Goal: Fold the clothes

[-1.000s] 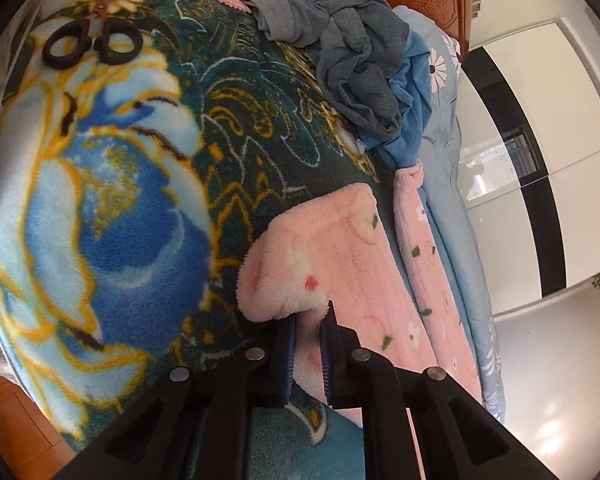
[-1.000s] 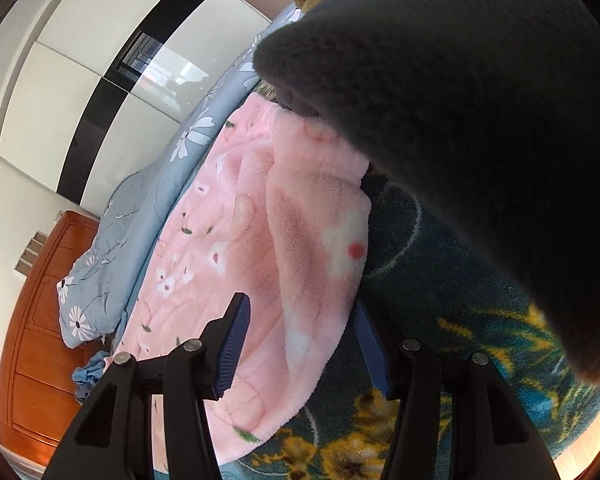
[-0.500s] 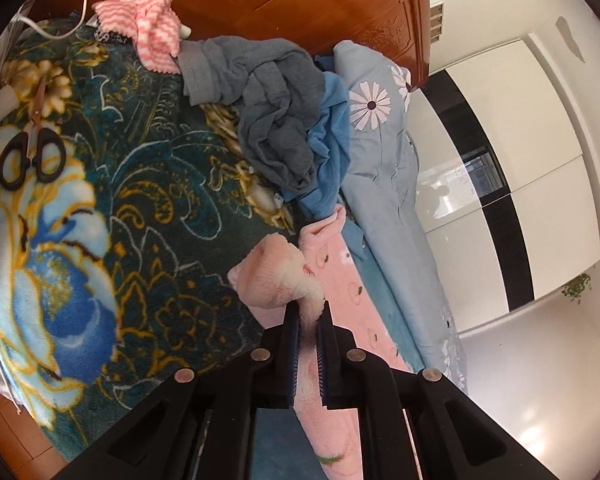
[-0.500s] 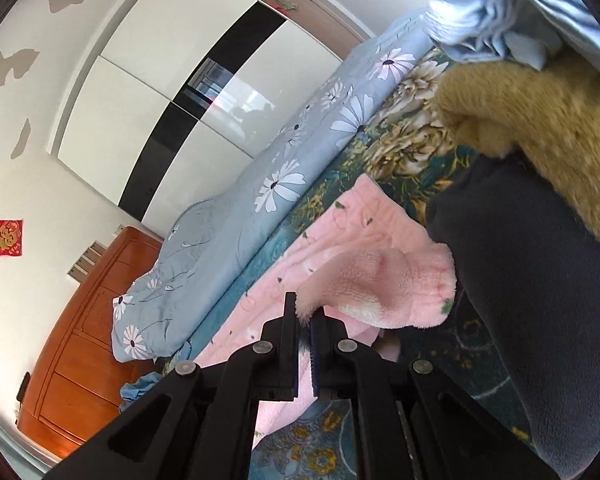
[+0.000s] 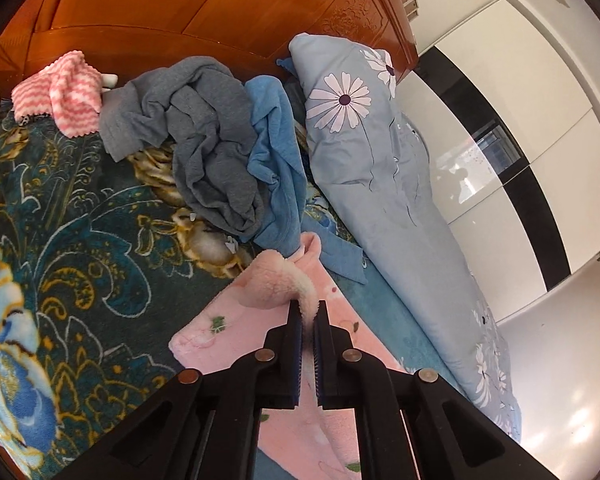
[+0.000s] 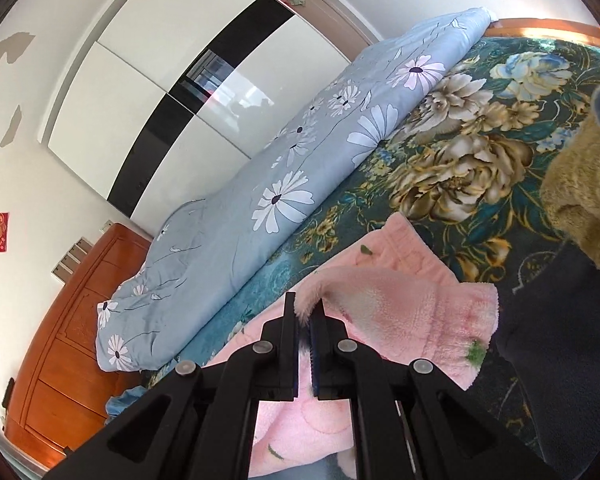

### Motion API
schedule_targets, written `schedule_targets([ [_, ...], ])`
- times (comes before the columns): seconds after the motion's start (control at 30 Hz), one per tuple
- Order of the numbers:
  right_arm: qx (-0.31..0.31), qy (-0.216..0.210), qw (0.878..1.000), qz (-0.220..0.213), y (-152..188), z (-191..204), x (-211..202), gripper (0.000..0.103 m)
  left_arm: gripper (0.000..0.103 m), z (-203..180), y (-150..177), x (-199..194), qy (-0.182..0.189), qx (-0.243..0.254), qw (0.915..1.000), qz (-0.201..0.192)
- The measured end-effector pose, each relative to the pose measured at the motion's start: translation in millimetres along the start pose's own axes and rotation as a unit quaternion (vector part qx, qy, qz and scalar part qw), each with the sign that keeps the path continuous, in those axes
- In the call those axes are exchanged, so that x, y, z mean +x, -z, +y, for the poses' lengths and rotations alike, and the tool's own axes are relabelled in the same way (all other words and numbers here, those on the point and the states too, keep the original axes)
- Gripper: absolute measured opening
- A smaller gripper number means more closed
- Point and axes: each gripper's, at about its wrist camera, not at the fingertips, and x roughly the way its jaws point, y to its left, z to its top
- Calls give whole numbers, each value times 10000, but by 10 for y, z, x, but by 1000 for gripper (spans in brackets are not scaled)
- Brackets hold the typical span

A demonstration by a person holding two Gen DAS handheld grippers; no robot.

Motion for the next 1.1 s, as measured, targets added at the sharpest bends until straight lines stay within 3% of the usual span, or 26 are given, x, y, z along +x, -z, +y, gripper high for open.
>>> schedule_targets([
  [0.1, -121, 164, 9998, -23, -202, 121, 198, 4, 5, -274, -141, 203, -134, 181, 9997, -60],
  [0.23, -254, 567, 9981, 53, -486, 207, 697, 4, 5, -592, -320, 773, -504, 424, 9978, 61],
  [0.43, -463, 1356, 9887, 434, -635, 119, 1657, 4, 5, -639, -333, 1843, -1032, 711, 9907, 535],
  [0.57, -592, 1767, 9800, 695, -552, -54, 2096, 5, 5, -571, -268, 2241, -1224, 1021, 9842, 765],
  [0.7, -434, 1938, 9758, 917, -456, -238, 2312, 5, 8, -495, -233, 2285, -696, 1089, 9864, 1019],
  [0.8, -551, 1944, 9752, 900, -441, -197, 2299, 7, 37, -502, -263, 2027, -234, 1134, 9888, 944],
  [0.83, -598, 1899, 9760, 880, -448, -156, 2269, 13, 49, -497, -272, 1897, -75, 1141, 9896, 875],
  [0.9, -722, 1706, 9795, 792, -460, -50, 2173, 43, 59, -444, -276, 1581, 138, 1119, 9915, 655],
  [0.93, -815, 1582, 9814, 720, -452, 23, 2103, 65, 64, -399, -277, 1434, 111, 1097, 9926, 502],
  [0.97, -926, 1475, 9826, 648, -435, 101, 2023, 70, 67, -321, -260, 1334, 12, 1054, 9936, 403],
  [1.1, -1445, 1069, 9830, 374, -238, 399, 1575, 71, 71, 53, -142, 1066, -347, 815, 9957, 262],
])
